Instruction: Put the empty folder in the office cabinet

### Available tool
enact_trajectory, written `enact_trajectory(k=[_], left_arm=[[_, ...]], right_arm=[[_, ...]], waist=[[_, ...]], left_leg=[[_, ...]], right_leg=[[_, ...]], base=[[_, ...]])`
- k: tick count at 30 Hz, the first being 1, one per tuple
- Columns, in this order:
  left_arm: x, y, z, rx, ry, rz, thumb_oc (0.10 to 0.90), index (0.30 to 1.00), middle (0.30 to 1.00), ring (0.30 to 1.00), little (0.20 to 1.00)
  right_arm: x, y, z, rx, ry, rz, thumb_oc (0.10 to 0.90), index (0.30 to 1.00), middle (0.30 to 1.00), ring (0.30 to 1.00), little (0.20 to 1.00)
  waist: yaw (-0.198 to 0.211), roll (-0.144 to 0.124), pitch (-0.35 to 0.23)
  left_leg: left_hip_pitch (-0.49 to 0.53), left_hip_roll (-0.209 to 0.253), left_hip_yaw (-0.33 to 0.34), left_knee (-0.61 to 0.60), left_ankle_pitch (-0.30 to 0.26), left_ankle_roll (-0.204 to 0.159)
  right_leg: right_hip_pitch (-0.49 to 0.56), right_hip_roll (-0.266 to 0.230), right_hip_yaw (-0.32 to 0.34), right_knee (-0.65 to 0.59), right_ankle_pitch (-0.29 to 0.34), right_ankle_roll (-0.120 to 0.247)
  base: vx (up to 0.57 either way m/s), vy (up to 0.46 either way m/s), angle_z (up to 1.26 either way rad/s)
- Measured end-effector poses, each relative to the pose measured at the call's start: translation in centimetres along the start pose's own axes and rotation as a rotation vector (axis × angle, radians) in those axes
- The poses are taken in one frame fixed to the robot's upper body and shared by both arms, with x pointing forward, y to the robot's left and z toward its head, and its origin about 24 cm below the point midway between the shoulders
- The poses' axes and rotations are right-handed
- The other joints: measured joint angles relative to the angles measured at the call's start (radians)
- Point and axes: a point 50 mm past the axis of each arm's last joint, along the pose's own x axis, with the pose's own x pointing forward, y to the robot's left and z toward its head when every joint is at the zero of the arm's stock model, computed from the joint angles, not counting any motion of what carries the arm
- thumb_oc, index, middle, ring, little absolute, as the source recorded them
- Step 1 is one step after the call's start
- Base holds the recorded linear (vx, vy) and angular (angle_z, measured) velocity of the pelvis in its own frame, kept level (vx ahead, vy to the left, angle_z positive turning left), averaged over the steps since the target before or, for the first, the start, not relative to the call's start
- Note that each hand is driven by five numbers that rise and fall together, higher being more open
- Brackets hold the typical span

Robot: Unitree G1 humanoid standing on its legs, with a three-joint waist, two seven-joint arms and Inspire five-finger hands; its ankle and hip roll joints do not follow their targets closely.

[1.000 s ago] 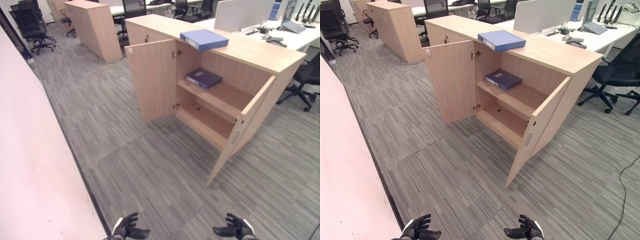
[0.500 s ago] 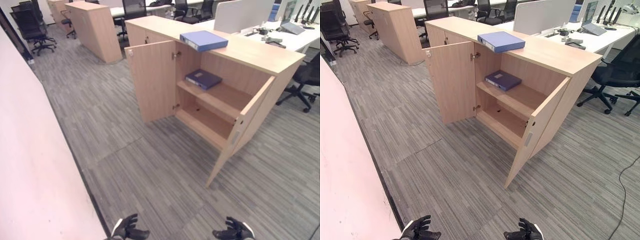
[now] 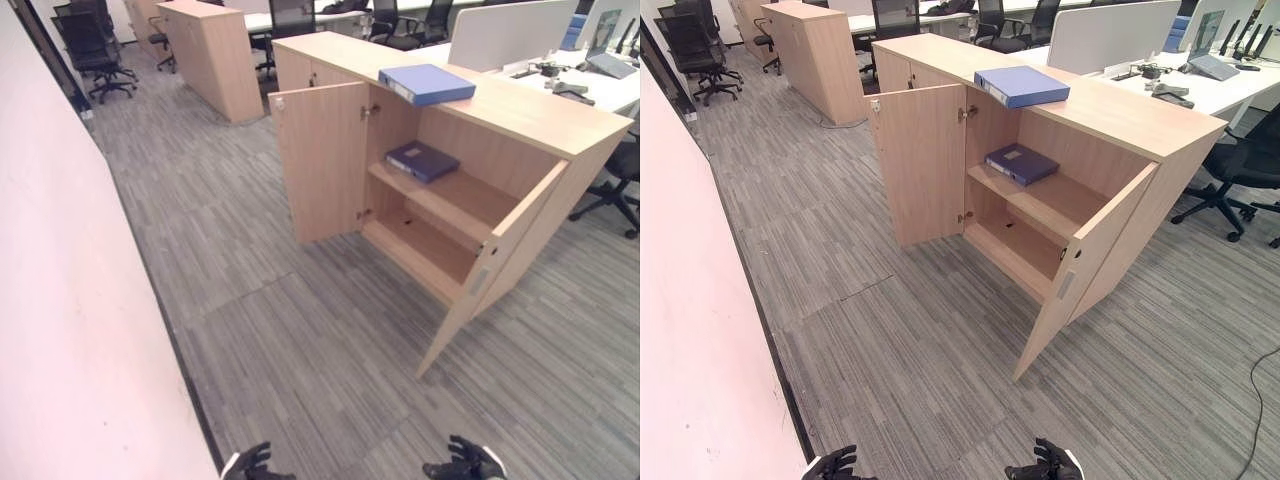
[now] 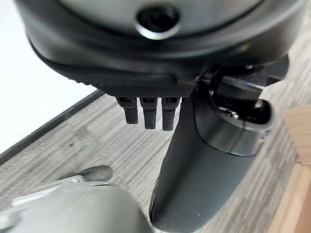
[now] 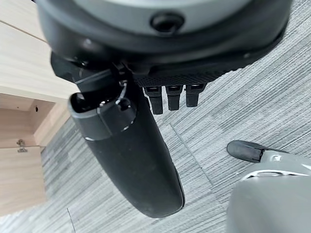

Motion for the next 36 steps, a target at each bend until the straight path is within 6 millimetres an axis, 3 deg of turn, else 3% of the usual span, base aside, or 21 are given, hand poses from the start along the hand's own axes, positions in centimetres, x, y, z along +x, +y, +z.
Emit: enact_trajectory(k=[3, 5, 6, 7, 8, 9, 10, 14, 17, 19, 20, 21, 22, 24, 25, 26, 28, 32, 33, 35, 36], left_arm=[[0.2, 0.3, 0.7, -0.006, -0.016, 0.006, 0.800, 0.900, 0.900, 0.900, 0.900], [0.9, 0.7, 3.1, -0.034, -0.078, 0.019, 0.800, 0.900, 0.900, 0.900, 0.900], [1.1, 0.9, 4.4, -0.045, -0.114, 0.023, 0.800, 0.900, 0.900, 0.900, 0.900], [1.3, 1.2, 5.2, -0.065, -0.132, 0.028, 0.800, 0.900, 0.900, 0.900, 0.900], [1.1, 1.5, 4.7, -0.097, -0.123, 0.040, 0.800, 0.900, 0.900, 0.900, 0.900], [1.2, 1.8, 5.1, -0.117, -0.138, 0.048, 0.800, 0.900, 0.900, 0.900, 0.900], [1.3, 1.9, 5.8, -0.114, -0.155, 0.049, 0.800, 0.900, 0.900, 0.900, 0.900], [1.7, 1.5, 7.1, -0.119, -0.182, 0.040, 0.800, 0.900, 0.900, 0.900, 0.900], [1.8, 1.6, 7.6, -0.118, -0.182, 0.042, 0.800, 0.900, 0.900, 0.900, 0.900], [1.9, 1.7, 7.5, -0.149, -0.178, 0.050, 0.800, 0.900, 0.900, 0.900, 0.900], [1.9, 1.6, 7.1, -0.178, -0.169, 0.056, 0.800, 0.900, 0.900, 0.900, 0.900], [1.9, 1.5, 7.2, -0.183, -0.172, 0.056, 0.800, 0.900, 0.900, 0.900, 0.900], [1.9, 1.4, 6.5, -0.189, -0.148, 0.056, 0.800, 0.900, 0.900, 0.900, 0.900], [1.9, 2.3, 6.8, -0.190, -0.156, 0.082, 0.800, 0.900, 0.900, 0.900, 0.900], [1.8, 2.8, 6.8, -0.182, -0.160, 0.091, 0.800, 0.900, 0.900, 0.900, 0.900], [1.7, 3.5, 7.2, -0.167, -0.174, 0.105, 0.800, 0.900, 0.900, 0.900, 0.900], [1.7, 4.1, 7.9, -0.149, -0.195, 0.118, 0.800, 0.900, 0.900, 0.900, 0.900], [1.7, 4.7, 7.5, -0.123, -0.167, 0.146, 0.800, 0.900, 0.900, 0.900, 0.900], [1.7, 4.2, 7.3, -0.123, -0.162, 0.136, 0.800, 0.900, 0.900, 0.900, 0.900], [1.6, 3.6, 6.5, -0.104, -0.148, 0.115, 0.800, 0.900, 0.900, 0.900, 0.900], [1.6, 3.5, 7.0, -0.094, -0.161, 0.106, 0.800, 0.900, 0.900, 0.900, 0.900]], right_arm=[[0.2, 0.1, 0.5, -0.005, -0.013, 0.006, 0.800, 0.900, 0.900, 0.900, 0.900], [0.5, 0.2, 1.5, -0.009, -0.032, 0.012, 0.800, 0.900, 0.900, 0.900, 0.900], [0.7, 0.1, 2.0, -0.012, -0.044, 0.011, 0.800, 0.900, 0.900, 0.900, 0.900], [0.9, 0.2, 2.2, -0.015, -0.035, 0.011, 0.800, 0.900, 0.900, 0.900, 0.900], [1.0, 0.2, 2.7, -0.016, -0.048, 0.012, 0.800, 0.900, 0.900, 0.900, 0.900], [1.1, -0.1, 2.9, -0.015, -0.054, 0.002, 0.800, 0.900, 0.900, 0.900, 0.900], [1.0, -0.5, 2.9, -0.018, -0.051, -0.009, 0.800, 0.900, 0.900, 0.900, 0.900], [1.1, -1.9, 3.7, -0.044, -0.057, -0.047, 0.800, 0.900, 0.900, 0.900, 0.900], [1.2, -2.0, 3.6, -0.050, -0.045, -0.047, 0.800, 0.900, 0.900, 0.900, 0.900], [1.2, -1.7, 3.1, -0.058, -0.024, -0.049, 0.800, 0.900, 0.900, 0.900, 0.900], [1.1, -2.0, 3.1, -0.068, -0.028, -0.057, 0.800, 0.900, 0.900, 0.900, 0.900], [1.1, -2.1, 3.1, -0.070, -0.026, -0.060, 0.800, 0.900, 0.900, 0.900, 0.900], [0.9, -2.6, 2.6, -0.075, -0.010, -0.073, 0.800, 0.900, 0.900, 0.900, 0.900], [1.1, -1.1, 2.3, -0.066, 0.002, -0.038, 0.800, 0.900, 0.900, 0.900, 0.900], [1.1, -0.1, 2.1, -0.061, 0.002, -0.003, 0.800, 0.900, 0.900, 0.900, 0.900], [1.2, 1.5, 1.9, -0.042, 0.007, 0.036, 0.800, 0.900, 0.900, 0.900, 0.900], [1.3, 3.3, 2.2, -0.021, -0.004, 0.081, 0.800, 0.900, 0.900, 0.900, 0.900], [1.7, 5.3, 4.0, -0.004, -0.052, 0.141, 0.800, 0.900, 0.900, 0.900, 0.900], [1.8, 5.4, 4.4, -0.006, -0.064, 0.141, 0.800, 0.900, 0.900, 0.900, 0.900], [1.8, 5.4, 4.3, -0.007, -0.059, 0.142, 0.800, 0.900, 0.900, 0.900, 0.900], [1.9, 5.5, 4.7, -0.009, -0.070, 0.141, 0.800, 0.900, 0.900, 0.900, 0.900]], waist=[[0.003, 0.005, 0.011], [0.014, -0.026, 0.049], [0.029, -0.036, 0.080], [0.032, -0.053, 0.120], [0.040, -0.056, 0.127], [0.046, -0.036, 0.134], [0.056, -0.039, 0.148], [0.063, 0.035, 0.186], [0.086, 0.035, 0.193], [0.116, 0.022, 0.200], [0.120, 0.020, 0.196], [0.120, 0.016, 0.195], [0.127, 0.029, 0.171], [0.145, -0.034, 0.166], [0.147, -0.058, 0.160], [0.161, -0.090, 0.143], [0.191, -0.095, 0.140], [0.198, -0.131, 0.106], [0.202, -0.132, 0.100], [0.204, -0.160, 0.071], [0.215, -0.167, 0.069]], left_leg=[[-0.079, 0.008, -0.019, 0.081, 0.009, -0.018], [-0.176, -0.005, -0.023, 0.211, 0.032, -0.058], [-0.255, -0.005, -0.011, 0.342, 0.045, -0.081], [-0.306, 0.031, 0.056, 0.455, 0.016, -0.069], [-0.325, 0.088, 0.075, 0.461, 0.000, -0.069], [-0.343, 0.146, 0.070, 0.448, 0.007, -0.080], [-0.364, 0.196, 0.065, 0.388, 0.026, -0.095], [-0.415, 0.322, -0.068, 0.169, 0.091, -0.147], [-0.393, 0.336, -0.118, 0.101, 0.092, -0.143], [-0.372, 0.372, -0.183, 0.113, 0.094, -0.142], [-0.367, 0.374, -0.147, 0.143, 0.052, -0.098], [-0.366, 0.374, -0.138, 0.149, 0.041, -0.088], [-0.358, 0.369, -0.094, 0.167, 0.072, -0.120], [-0.372, 0.303, -0.041, 0.233, 0.109, -0.139], [-0.378, 0.268, -0.030, 0.281, 0.107, -0.141], [-0.409, 0.230, -0.029, 0.358, 0.043, -0.127], [-0.456, 0.224, -0.028, 0.491, -0.047, -0.114], [-0.475, 0.145, -0.013, 0.546, -0.127, -0.072], [-0.476, 0.137, -0.015, 0.542, -0.135, -0.063], [-0.475, 0.117, -0.014, 0.511, -0.132, -0.038], [-0.476, 0.104, 0.000, 0.531, -0.148, -0.019]], right_leg=[[-0.072, 0.012, -0.005, 0.086, -0.037, -0.012], [-0.112, -0.012, -0.016, 0.127, -0.059, -0.031], [-0.126, -0.021, -0.030, 0.155, -0.059, -0.051], [-0.103, -0.043, -0.060, 0.154, -0.069, -0.084], [-0.094, -0.028, -0.061, 0.161, -0.096, -0.073], [-0.096, -0.023, -0.062, 0.193, -0.117, -0.083], [-0.106, -0.021, -0.064, 0.214, -0.134, -0.082], [-0.156, 0.004, -0.058, 0.339, -0.189, -0.060], [-0.195, 0.003, -0.025, 0.434, -0.234, -0.078], [-0.203, -0.006, 0.020, 0.537, -0.309, -0.048], [-0.219, -0.046, 0.051, 0.602, -0.354, -0.008], [-0.213, -0.057, 0.063, 0.609, -0.363, 0.005], [-0.208, -0.096, 0.082, 0.613, -0.382, 0.054], [-0.180, -0.169, 0.124, 0.554, -0.377, 0.110], [-0.118, -0.201, 0.124, 0.476, -0.335, 0.116], [-0.055, -0.239, 0.122, 0.366, -0.285, 0.133], [0.001, -0.249, 0.109, 0.270, -0.222, 0.143], [0.014, -0.298, 0.107, 0.252, -0.096, 0.174], [0.000, -0.306, 0.106, 0.278, -0.070, 0.174], [-0.045, -0.337, 0.116, 0.339, -0.024, 0.169], [-0.077, -0.338, 0.113, 0.381, 0.020, 0.172]], base=[[-0.14, -0.166, 0.24], [-0.01, -0.130, 0.59], [0.09, 0.000, 0.61], [0.14, 0.034, 0.46], [0.19, 0.058, 0.38], [0.17, 0.086, 0.21], [0.16, 0.093, 0.20], [0.26, 0.147, 0.02], [0.27, 0.159, -0.30], [0.45, 0.419, -0.60], [0.36, 0.383, -0.54], [0.36, 0.431, -0.48], [0.19, 0.216, -0.29], [0.26, 0.313, -0.10], [0.32, 0.423, 0.29], [0.24, 0.332, 0.26], [0.24, 0.328, 0.11], [0.24, 0.338, 0.21], [0.15, 0.226, 0.17], [0.18, 0.356, 0.17], [0.11, 0.389, 0.02]])
